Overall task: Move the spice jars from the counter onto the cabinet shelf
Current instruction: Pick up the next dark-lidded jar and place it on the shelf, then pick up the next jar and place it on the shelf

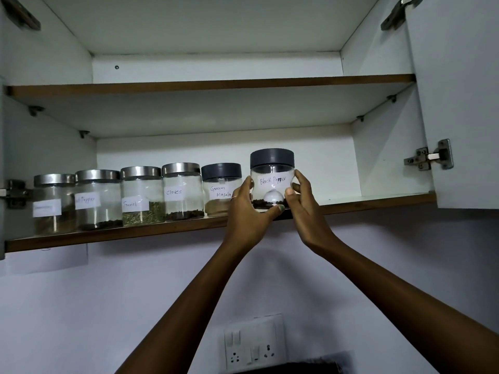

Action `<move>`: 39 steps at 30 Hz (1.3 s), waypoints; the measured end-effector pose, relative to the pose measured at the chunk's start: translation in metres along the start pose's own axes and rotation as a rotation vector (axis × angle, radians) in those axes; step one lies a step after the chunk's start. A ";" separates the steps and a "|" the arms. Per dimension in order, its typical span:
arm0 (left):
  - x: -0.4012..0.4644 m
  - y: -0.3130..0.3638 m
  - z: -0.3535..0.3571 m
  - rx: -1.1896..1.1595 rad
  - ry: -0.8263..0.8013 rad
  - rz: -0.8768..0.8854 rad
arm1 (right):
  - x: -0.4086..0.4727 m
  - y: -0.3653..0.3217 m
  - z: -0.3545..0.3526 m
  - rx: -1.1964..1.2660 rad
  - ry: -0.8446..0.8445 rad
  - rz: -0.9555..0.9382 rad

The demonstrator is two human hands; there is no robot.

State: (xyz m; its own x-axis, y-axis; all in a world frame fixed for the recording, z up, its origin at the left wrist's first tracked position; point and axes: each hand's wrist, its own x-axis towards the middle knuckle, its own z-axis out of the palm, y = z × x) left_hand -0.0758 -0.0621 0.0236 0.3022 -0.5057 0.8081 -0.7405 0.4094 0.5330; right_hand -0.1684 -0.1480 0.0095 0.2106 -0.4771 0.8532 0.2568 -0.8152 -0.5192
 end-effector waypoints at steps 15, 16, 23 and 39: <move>0.004 -0.034 0.025 0.322 0.147 -0.053 | 0.008 0.037 0.010 -0.609 0.014 -0.057; 0.003 -0.035 0.026 0.314 0.173 -0.055 | 0.008 0.038 0.010 -0.626 0.009 -0.063; -0.004 -0.042 0.033 0.386 0.251 -0.024 | 0.009 0.043 0.015 -0.730 0.057 -0.055; -0.034 -0.054 0.021 0.354 0.226 0.194 | -0.012 0.043 0.013 -0.561 0.099 -0.080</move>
State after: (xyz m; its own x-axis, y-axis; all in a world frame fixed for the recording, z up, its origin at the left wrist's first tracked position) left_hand -0.0586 -0.0833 -0.0376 0.2318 -0.2512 0.9398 -0.9440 0.1753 0.2797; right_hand -0.1474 -0.1725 -0.0241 0.1152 -0.4135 0.9032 -0.2767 -0.8866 -0.3706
